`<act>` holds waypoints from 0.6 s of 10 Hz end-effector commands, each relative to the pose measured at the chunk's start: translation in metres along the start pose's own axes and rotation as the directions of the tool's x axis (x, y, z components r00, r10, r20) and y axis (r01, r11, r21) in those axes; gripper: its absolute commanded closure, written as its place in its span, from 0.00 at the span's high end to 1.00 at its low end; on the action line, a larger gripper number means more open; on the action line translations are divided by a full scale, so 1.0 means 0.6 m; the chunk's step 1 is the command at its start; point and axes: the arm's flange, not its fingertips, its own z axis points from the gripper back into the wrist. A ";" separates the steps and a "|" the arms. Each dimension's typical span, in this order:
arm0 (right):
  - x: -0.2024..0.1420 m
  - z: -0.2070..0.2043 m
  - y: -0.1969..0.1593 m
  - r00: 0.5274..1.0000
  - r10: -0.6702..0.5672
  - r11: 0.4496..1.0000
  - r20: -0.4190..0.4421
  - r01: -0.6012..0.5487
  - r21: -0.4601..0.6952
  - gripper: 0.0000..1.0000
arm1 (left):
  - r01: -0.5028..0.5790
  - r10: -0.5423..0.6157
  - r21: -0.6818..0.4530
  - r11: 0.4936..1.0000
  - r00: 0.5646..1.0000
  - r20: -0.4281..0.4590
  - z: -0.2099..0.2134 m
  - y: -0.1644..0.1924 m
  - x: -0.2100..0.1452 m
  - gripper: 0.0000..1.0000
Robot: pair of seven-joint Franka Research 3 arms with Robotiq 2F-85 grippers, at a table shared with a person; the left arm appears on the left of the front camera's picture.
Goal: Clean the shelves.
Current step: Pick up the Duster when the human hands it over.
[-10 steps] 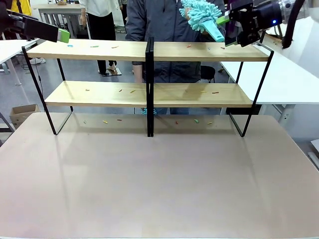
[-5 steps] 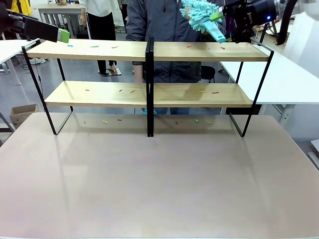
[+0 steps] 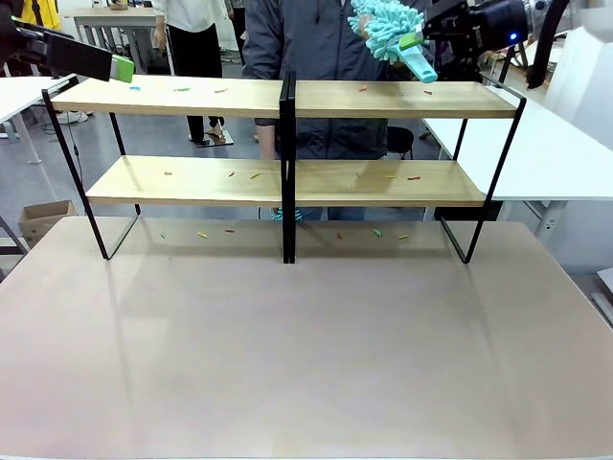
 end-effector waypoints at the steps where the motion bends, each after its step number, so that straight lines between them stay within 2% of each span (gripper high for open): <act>1: 0.001 -0.002 -0.002 1.000 0.020 0.999 0.018 -0.021 0.028 0.00 | -0.002 0.002 -0.003 1.000 1.000 0.005 0.000 0.001 -0.001 1.00; 6: -0.005 0.006 0.005 1.000 0.027 0.999 0.007 -0.027 0.038 0.00 | -0.002 0.002 -0.003 1.000 1.000 0.005 0.000 0.001 -0.001 1.00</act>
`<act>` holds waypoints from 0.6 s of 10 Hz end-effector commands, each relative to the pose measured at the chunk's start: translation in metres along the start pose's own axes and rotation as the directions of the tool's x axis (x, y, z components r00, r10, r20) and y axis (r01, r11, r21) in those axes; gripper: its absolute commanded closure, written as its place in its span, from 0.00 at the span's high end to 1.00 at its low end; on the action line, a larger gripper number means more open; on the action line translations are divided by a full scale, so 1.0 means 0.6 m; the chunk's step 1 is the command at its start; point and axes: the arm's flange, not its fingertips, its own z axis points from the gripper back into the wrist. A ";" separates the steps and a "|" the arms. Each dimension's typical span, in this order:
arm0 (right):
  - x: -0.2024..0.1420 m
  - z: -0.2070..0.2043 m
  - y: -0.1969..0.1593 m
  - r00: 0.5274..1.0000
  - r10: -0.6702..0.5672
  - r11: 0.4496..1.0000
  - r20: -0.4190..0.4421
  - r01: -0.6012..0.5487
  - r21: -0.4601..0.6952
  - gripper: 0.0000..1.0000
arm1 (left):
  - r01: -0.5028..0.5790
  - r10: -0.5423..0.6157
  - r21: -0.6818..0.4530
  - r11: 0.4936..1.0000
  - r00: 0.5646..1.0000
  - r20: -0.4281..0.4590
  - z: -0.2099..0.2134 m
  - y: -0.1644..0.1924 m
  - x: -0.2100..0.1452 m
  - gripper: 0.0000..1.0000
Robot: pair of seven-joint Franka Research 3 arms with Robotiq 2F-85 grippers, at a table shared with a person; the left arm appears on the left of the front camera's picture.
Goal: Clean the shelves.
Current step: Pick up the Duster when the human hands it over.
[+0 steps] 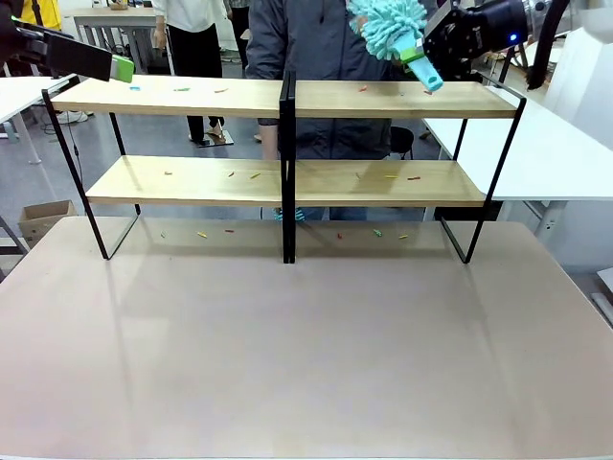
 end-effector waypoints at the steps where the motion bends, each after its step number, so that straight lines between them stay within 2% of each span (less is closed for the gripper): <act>1: -0.011 0.012 0.016 0.999 0.048 0.998 0.004 -0.048 0.038 0.00 | -0.002 0.002 -0.003 1.000 1.000 0.005 0.000 0.001 0.000 1.00; 3: -0.048 0.087 0.052 0.994 0.107 0.994 0.035 -0.106 -0.012 0.00 | -0.002 0.002 -0.003 1.000 1.000 0.005 0.000 0.001 0.000 1.00; 5: -0.124 0.256 0.087 0.975 0.118 0.991 0.188 -0.104 -0.084 0.00 | -0.002 0.002 -0.003 1.000 1.000 0.005 0.000 0.001 0.000 1.00; 6: -0.175 0.343 0.094 0.949 0.110 0.988 0.296 -0.071 -0.140 0.00 | -0.002 0.002 -0.003 1.000 1.000 0.005 0.000 0.001 0.000 1.00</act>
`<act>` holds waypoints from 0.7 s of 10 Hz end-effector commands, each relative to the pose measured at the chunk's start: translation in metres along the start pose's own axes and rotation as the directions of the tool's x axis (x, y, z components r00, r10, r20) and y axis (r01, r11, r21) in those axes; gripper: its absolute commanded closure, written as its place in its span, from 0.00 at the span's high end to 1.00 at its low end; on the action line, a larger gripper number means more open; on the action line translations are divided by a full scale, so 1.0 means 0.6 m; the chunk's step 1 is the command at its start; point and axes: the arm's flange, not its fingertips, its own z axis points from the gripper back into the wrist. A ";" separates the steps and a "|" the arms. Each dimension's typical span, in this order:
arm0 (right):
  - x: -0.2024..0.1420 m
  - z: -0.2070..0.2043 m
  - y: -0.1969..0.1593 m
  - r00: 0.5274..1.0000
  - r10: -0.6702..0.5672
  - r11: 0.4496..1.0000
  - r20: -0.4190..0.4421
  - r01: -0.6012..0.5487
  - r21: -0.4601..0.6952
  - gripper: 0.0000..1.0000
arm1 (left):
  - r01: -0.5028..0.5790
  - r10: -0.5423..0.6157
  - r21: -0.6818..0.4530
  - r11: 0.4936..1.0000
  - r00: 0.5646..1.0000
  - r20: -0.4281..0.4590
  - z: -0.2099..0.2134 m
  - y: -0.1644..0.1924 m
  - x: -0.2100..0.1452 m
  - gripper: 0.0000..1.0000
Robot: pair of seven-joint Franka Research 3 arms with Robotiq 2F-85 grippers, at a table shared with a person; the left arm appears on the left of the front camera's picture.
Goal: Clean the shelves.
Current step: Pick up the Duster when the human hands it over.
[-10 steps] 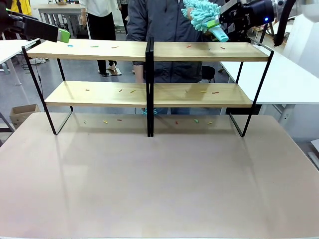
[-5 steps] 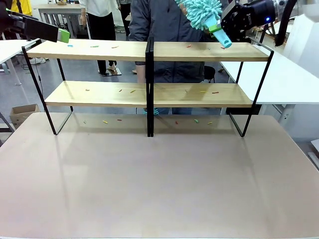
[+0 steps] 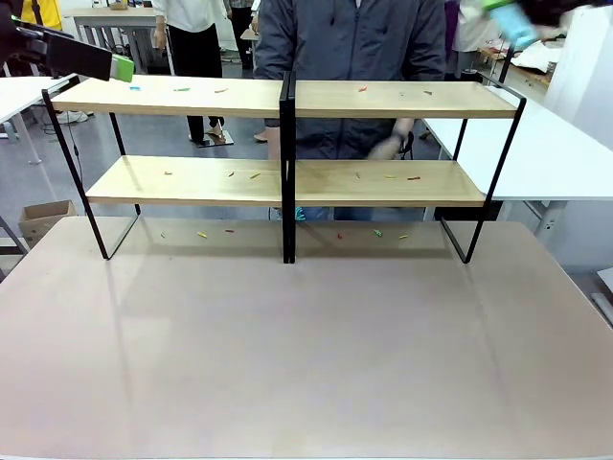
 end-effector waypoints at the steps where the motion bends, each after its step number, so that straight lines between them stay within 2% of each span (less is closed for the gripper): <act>1: -0.096 0.169 0.001 0.978 0.007 0.998 0.209 0.008 -0.069 0.00 | -0.005 0.005 -0.003 1.000 1.000 0.002 -0.002 0.002 -0.002 1.00; 3: -0.186 0.295 -0.004 0.912 -0.019 0.991 0.410 0.071 -0.111 0.00 | -0.005 0.005 -0.003 1.000 1.000 0.002 -0.002 0.002 -0.002 1.00; 4: -0.234 0.334 -0.023 0.862 -0.051 0.971 0.504 0.161 -0.177 0.00 | -0.005 0.005 -0.003 1.000 1.000 0.002 -0.002 0.002 -0.002 1.00; 6: -0.279 0.332 -0.060 0.843 -0.085 0.927 0.531 0.262 -0.268 0.00 | -0.005 0.005 -0.003 1.000 1.000 0.002 -0.002 0.002 -0.002 1.00; 7: -0.240 0.375 -0.034 0.868 -0.050 0.977 0.494 0.146 -0.157 0.00 | -0.005 0.005 -0.003 1.000 1.000 0.002 -0.002 0.002 -0.002 1.00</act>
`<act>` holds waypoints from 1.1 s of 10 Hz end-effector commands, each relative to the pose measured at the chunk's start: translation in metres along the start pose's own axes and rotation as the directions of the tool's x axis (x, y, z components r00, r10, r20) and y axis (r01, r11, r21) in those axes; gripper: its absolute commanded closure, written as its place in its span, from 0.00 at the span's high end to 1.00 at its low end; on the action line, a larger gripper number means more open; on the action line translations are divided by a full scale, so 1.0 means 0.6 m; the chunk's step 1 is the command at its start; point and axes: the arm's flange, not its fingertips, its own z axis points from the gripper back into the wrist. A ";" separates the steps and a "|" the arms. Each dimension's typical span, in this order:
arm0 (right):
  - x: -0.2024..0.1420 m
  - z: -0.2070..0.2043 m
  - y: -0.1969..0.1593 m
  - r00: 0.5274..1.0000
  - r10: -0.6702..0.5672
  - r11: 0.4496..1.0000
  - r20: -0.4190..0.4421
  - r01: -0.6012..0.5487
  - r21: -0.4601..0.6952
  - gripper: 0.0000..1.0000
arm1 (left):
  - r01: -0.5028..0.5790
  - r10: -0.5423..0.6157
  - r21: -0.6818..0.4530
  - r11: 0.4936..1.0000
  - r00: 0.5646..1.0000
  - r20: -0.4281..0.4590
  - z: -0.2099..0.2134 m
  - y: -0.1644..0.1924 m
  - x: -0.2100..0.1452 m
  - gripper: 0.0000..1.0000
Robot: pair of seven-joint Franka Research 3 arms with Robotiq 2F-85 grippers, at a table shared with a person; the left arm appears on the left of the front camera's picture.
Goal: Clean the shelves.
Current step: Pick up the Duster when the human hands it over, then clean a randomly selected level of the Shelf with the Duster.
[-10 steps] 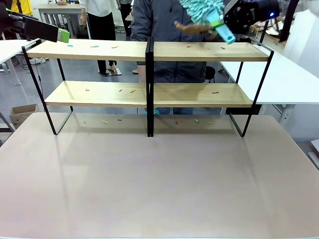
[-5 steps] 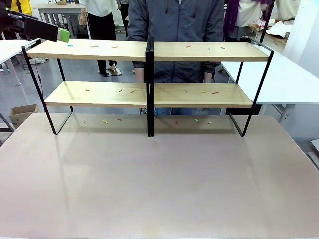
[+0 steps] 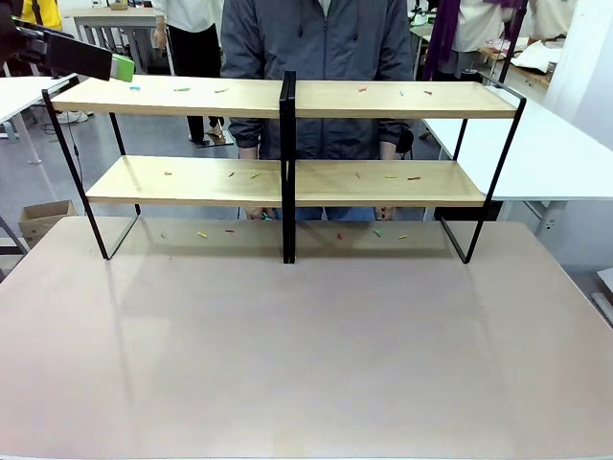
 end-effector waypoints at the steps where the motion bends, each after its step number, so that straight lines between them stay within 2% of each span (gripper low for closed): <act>1: 0.035 -0.008 0.039 0.999 0.018 0.996 -0.032 -0.015 0.088 0.00 | -0.004 0.004 -0.002 1.000 1.000 0.004 -0.001 0.001 -0.001 1.00; 11: 0.035 -0.008 0.039 0.999 0.018 0.996 -0.032 -0.015 0.088 0.00 | -0.004 0.004 -0.002 1.000 1.000 0.004 -0.001 0.001 -0.001 1.00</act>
